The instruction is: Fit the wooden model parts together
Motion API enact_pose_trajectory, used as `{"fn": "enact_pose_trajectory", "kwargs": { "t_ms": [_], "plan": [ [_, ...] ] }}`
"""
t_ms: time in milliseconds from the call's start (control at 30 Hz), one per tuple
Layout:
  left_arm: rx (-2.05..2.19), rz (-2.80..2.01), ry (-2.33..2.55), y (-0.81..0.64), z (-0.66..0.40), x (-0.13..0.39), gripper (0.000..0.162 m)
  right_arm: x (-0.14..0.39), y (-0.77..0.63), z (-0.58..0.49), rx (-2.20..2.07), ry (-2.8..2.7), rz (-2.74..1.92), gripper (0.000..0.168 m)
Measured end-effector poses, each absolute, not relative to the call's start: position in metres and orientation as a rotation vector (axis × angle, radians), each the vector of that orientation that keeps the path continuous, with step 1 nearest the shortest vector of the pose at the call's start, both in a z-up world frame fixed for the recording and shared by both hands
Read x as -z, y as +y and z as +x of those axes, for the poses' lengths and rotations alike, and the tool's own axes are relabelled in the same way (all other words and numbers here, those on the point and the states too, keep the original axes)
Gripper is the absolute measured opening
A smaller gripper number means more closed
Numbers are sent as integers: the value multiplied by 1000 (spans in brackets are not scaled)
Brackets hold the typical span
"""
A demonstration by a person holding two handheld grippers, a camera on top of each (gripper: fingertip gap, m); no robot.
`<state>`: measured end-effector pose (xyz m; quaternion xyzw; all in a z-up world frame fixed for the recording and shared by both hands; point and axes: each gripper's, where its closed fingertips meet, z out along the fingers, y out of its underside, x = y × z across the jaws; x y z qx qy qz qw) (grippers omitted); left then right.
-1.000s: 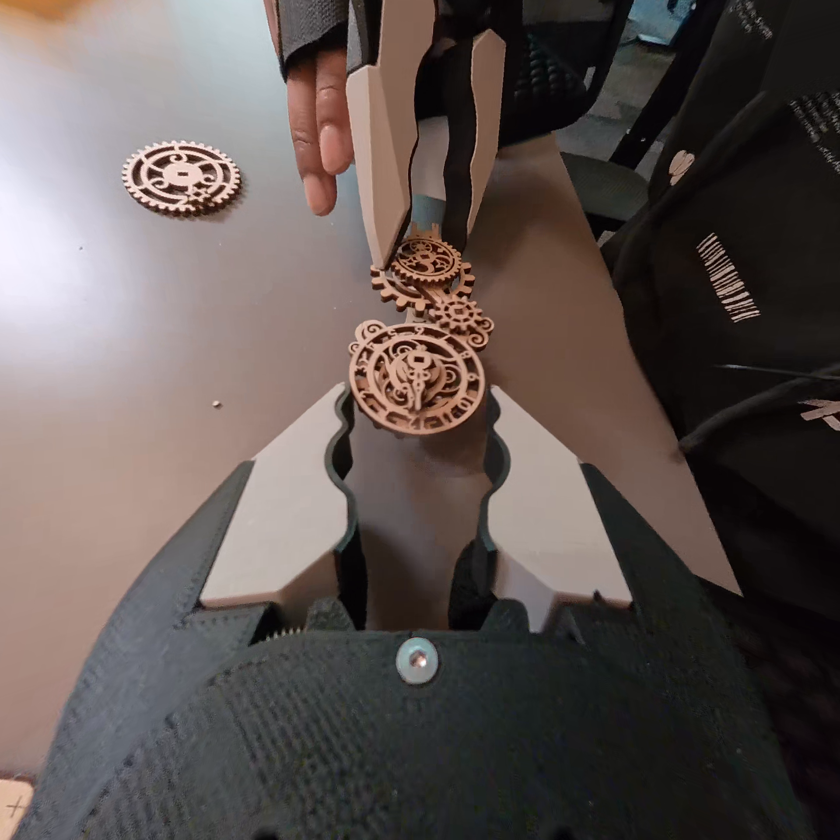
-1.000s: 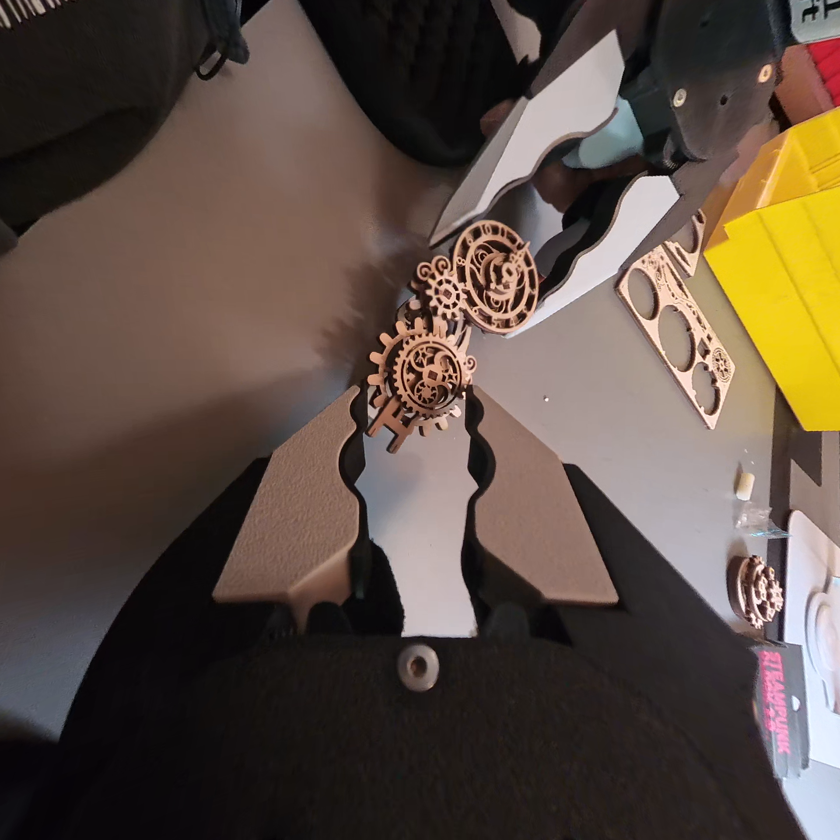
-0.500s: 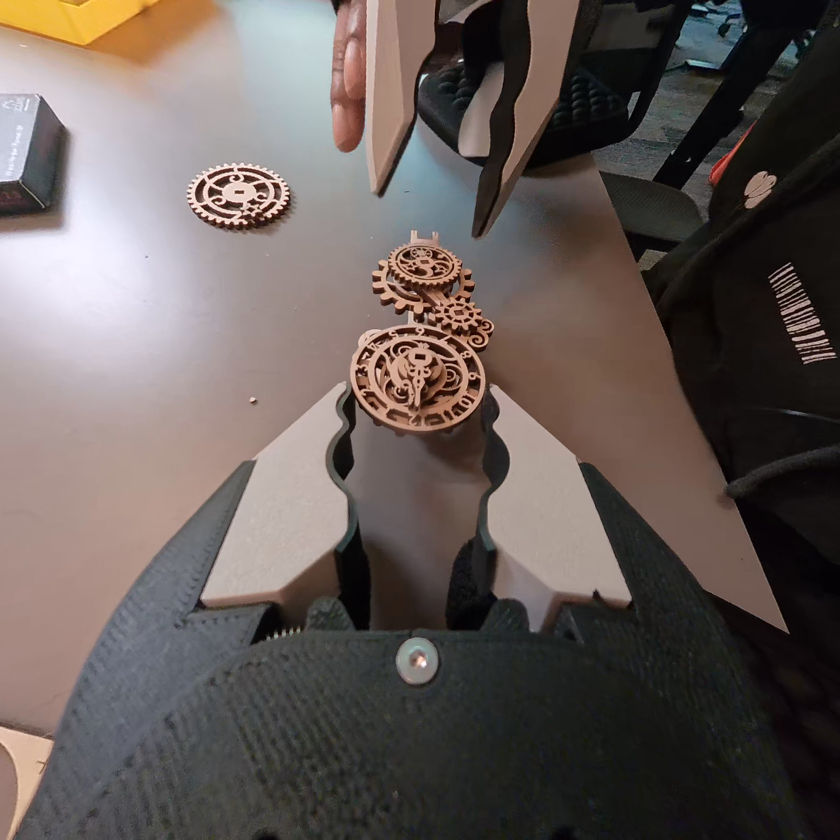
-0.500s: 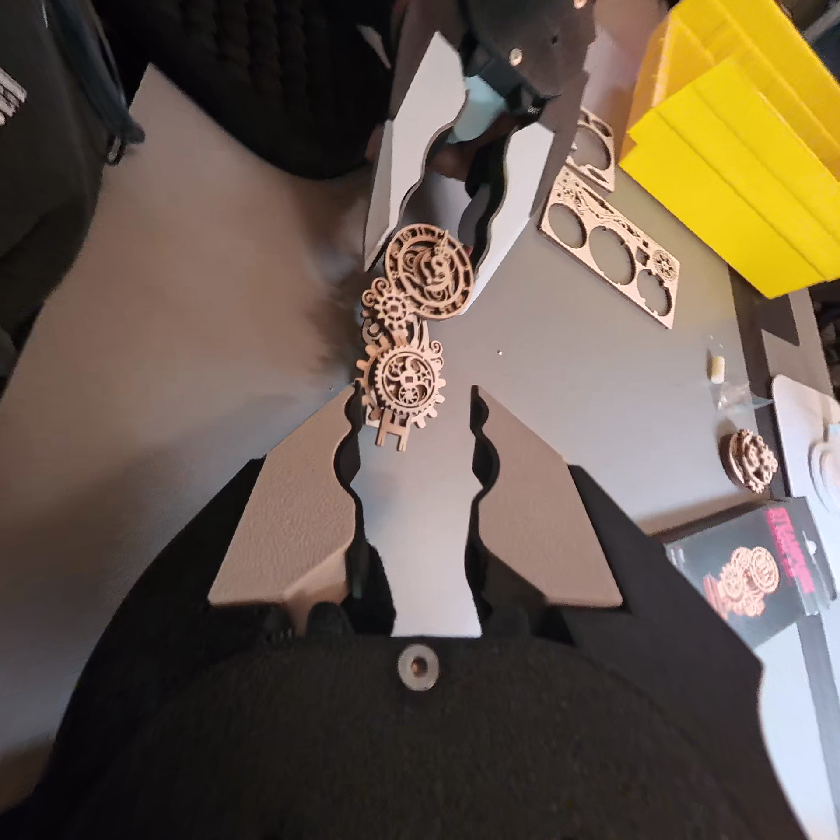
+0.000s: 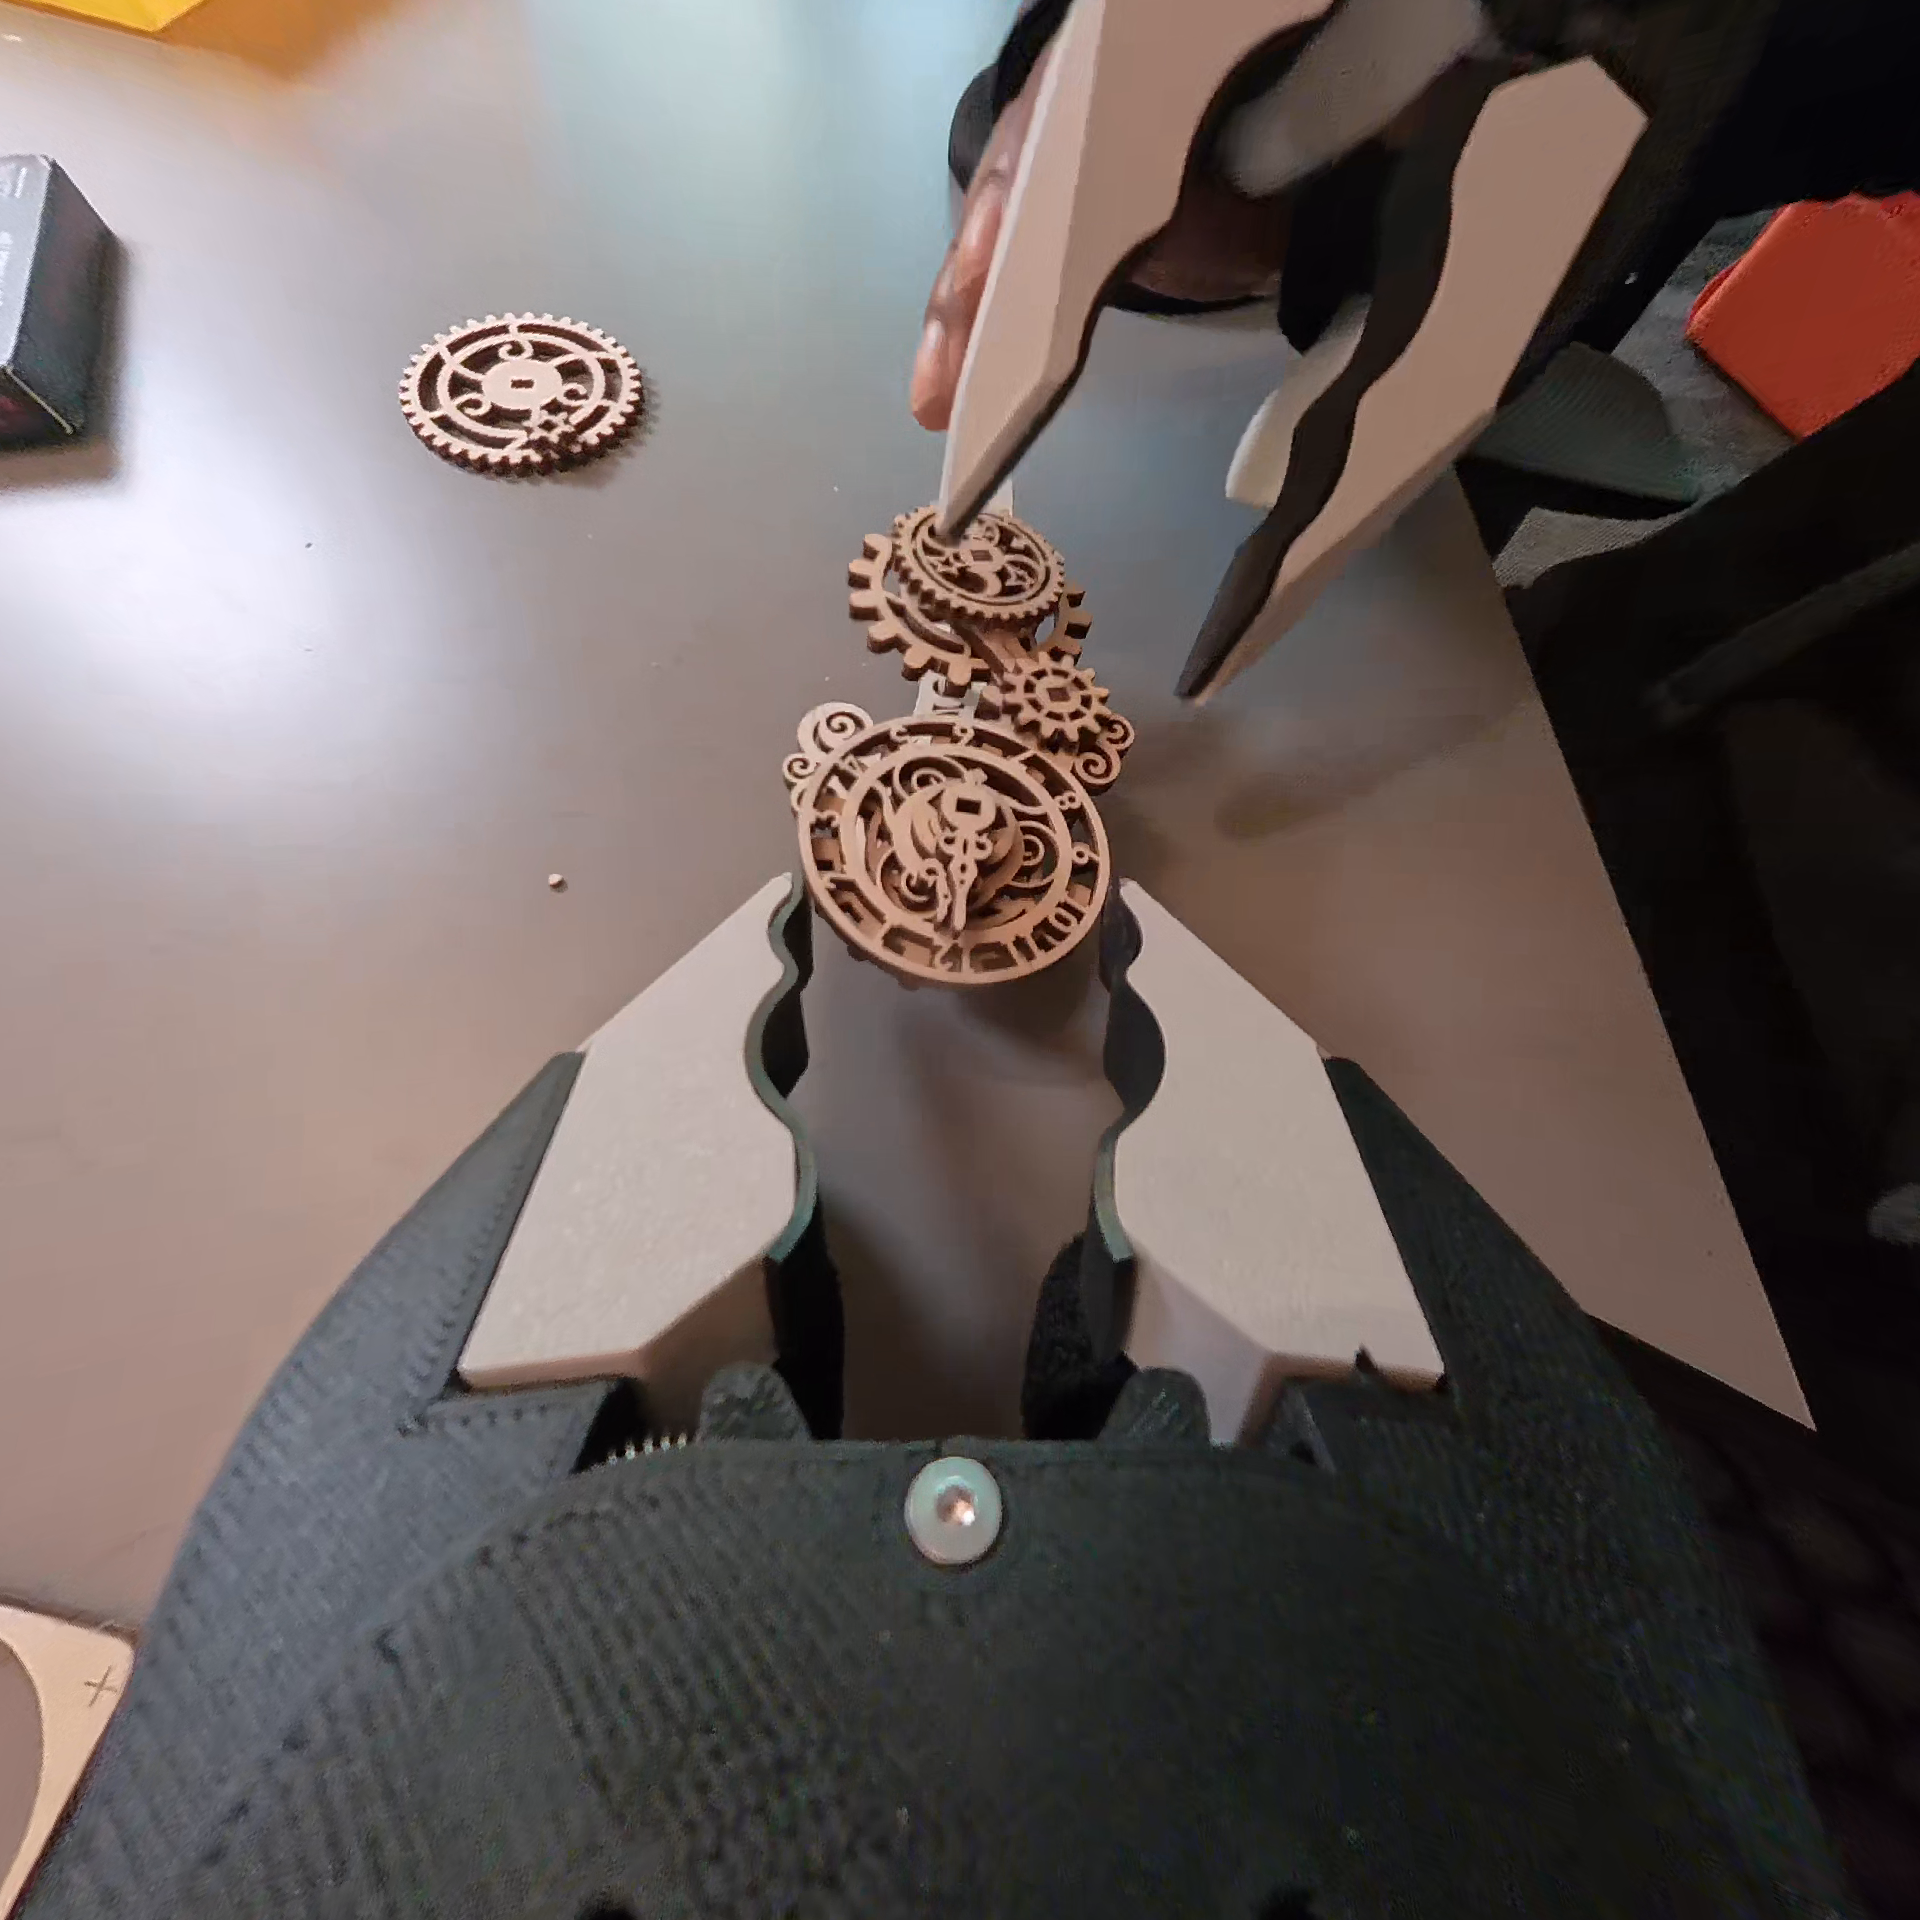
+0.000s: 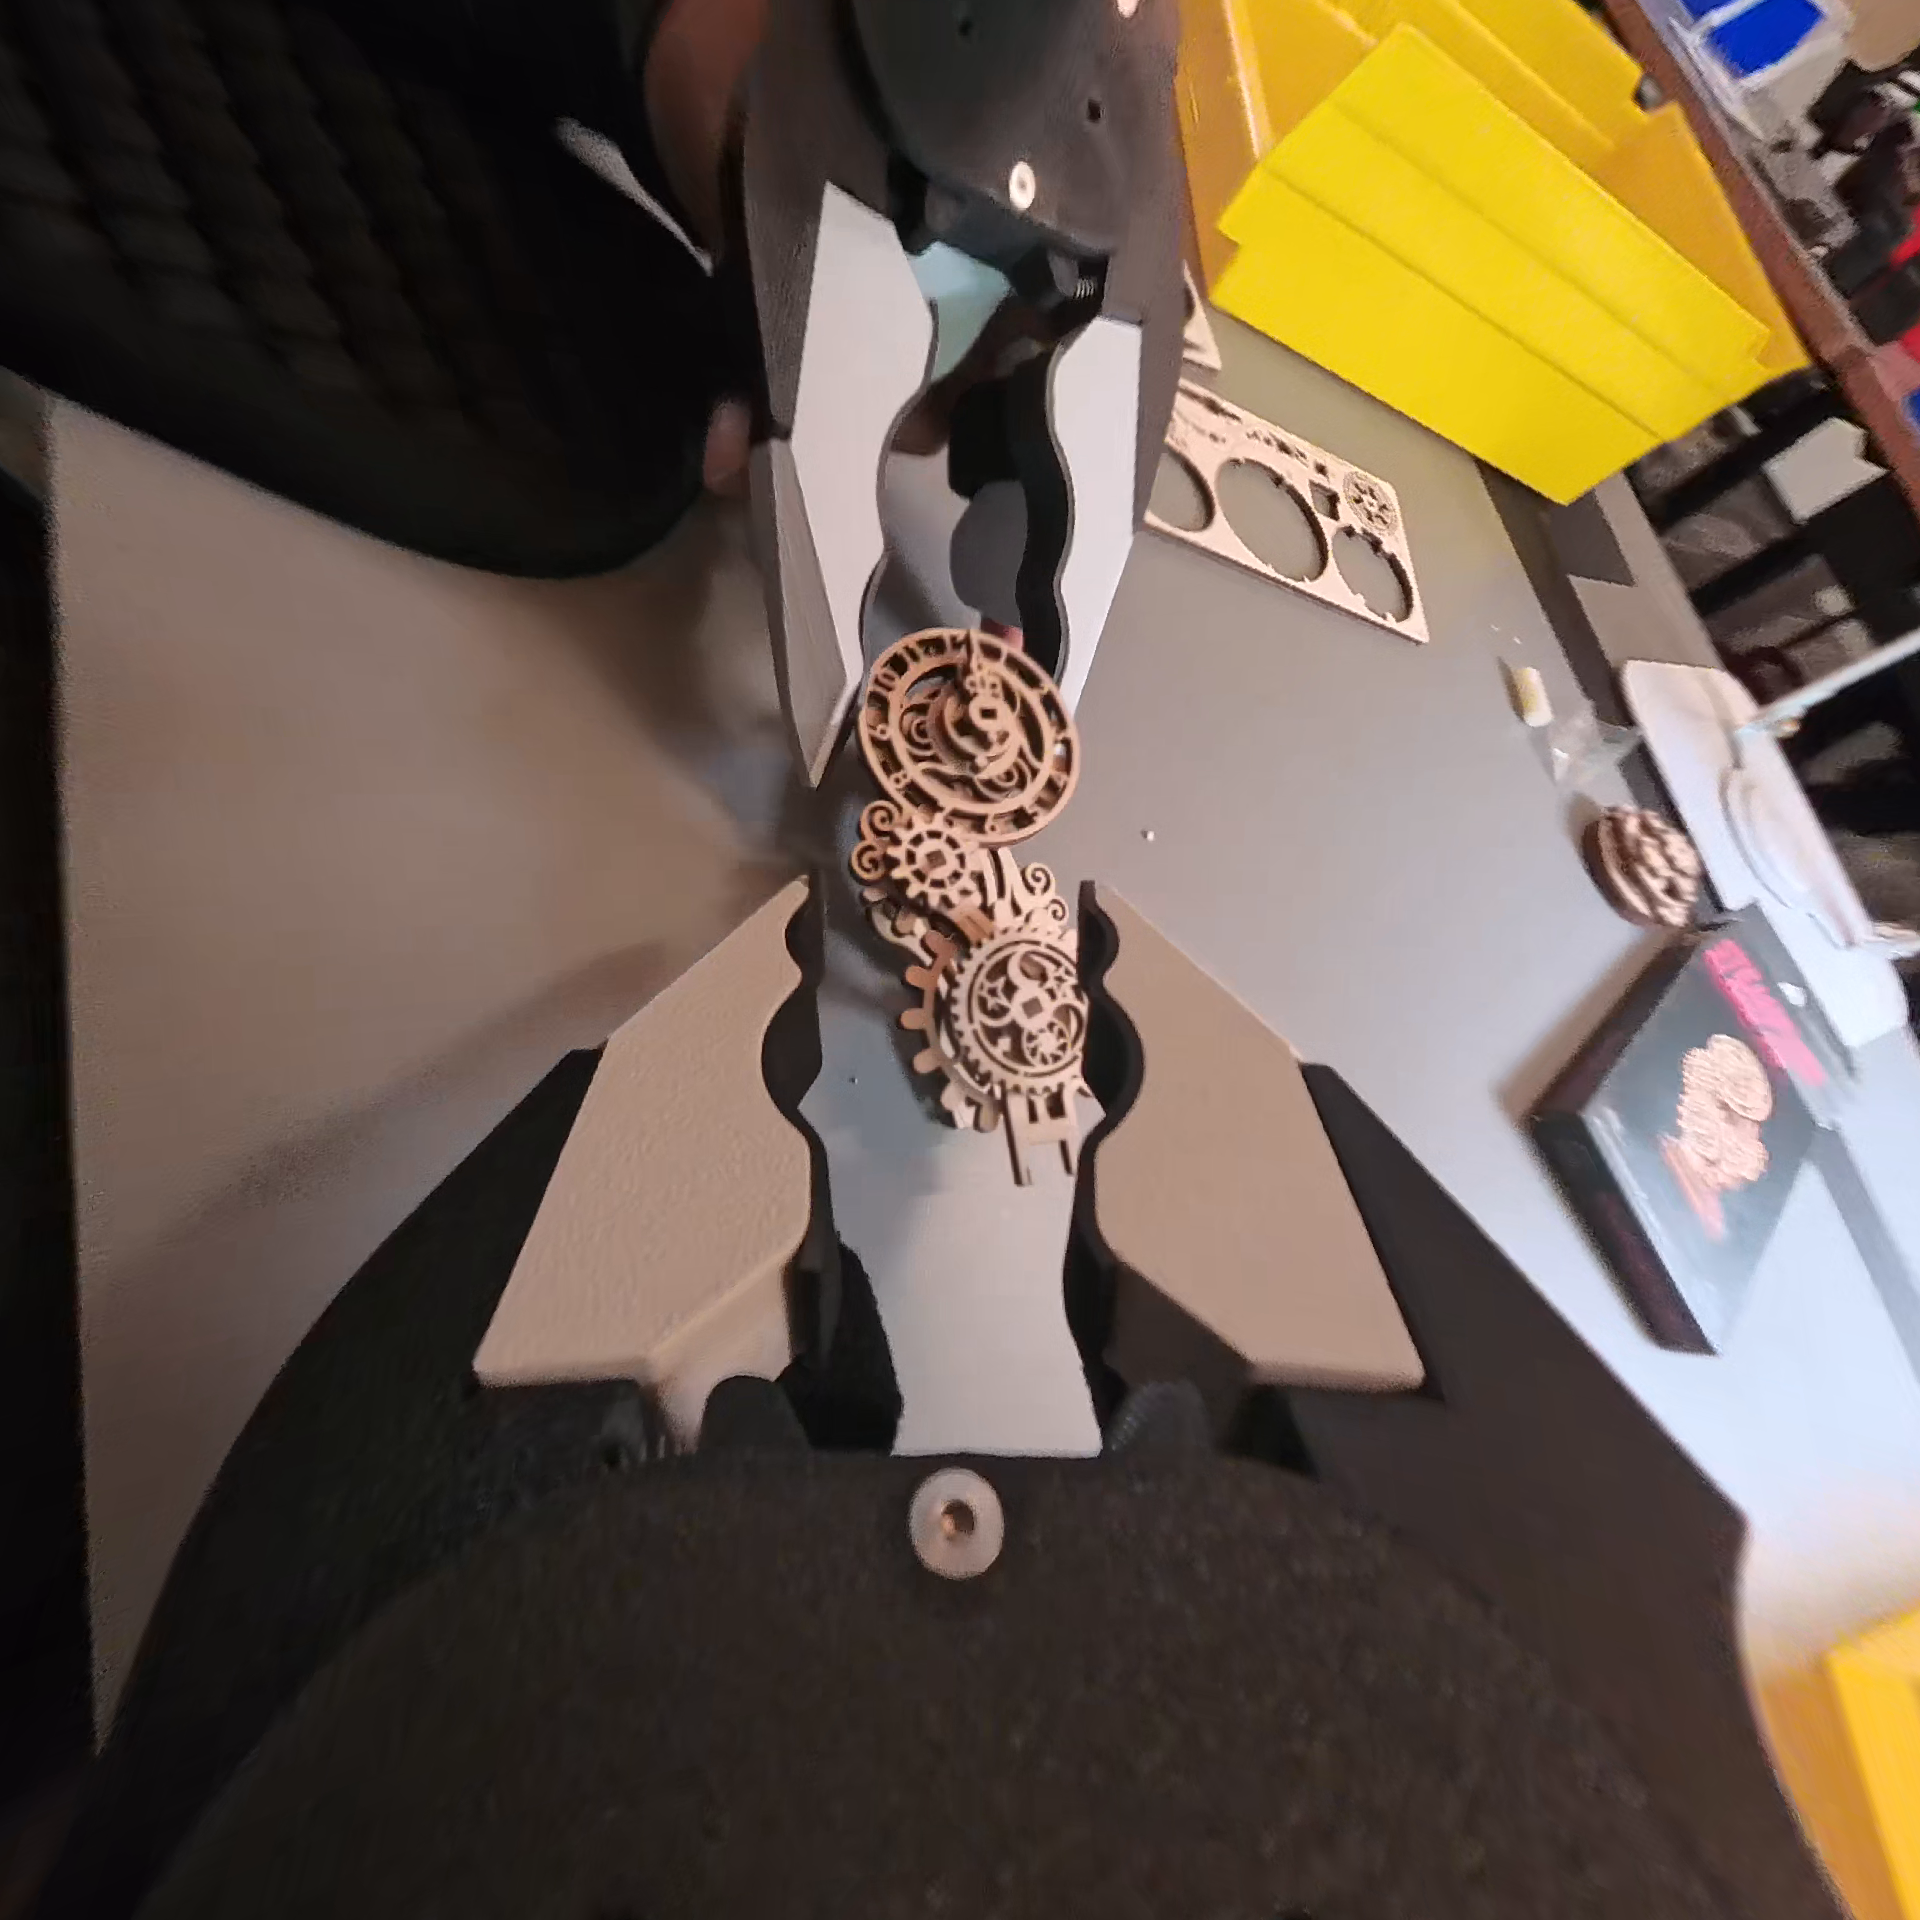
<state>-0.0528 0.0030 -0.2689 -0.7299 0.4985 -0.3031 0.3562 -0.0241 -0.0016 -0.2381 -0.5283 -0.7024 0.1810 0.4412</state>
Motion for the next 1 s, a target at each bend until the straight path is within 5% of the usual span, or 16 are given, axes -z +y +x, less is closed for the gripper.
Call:
{"fn": "enact_pose_trajectory", "kwargs": {
  "t_ms": [400,767,1000],
  "plan": [
    [598,-1744,1437,0,-67,272,66,230,-17,-29,-144,-1456,-1327,47],
    [445,-1748,1421,13,-62,278,40,258,10,-48,142,-1505,-1315,53],
    [471,-1752,1400,11,-61,276,21,265,28,-47,294,-1588,-1250,39]
  ]
}}
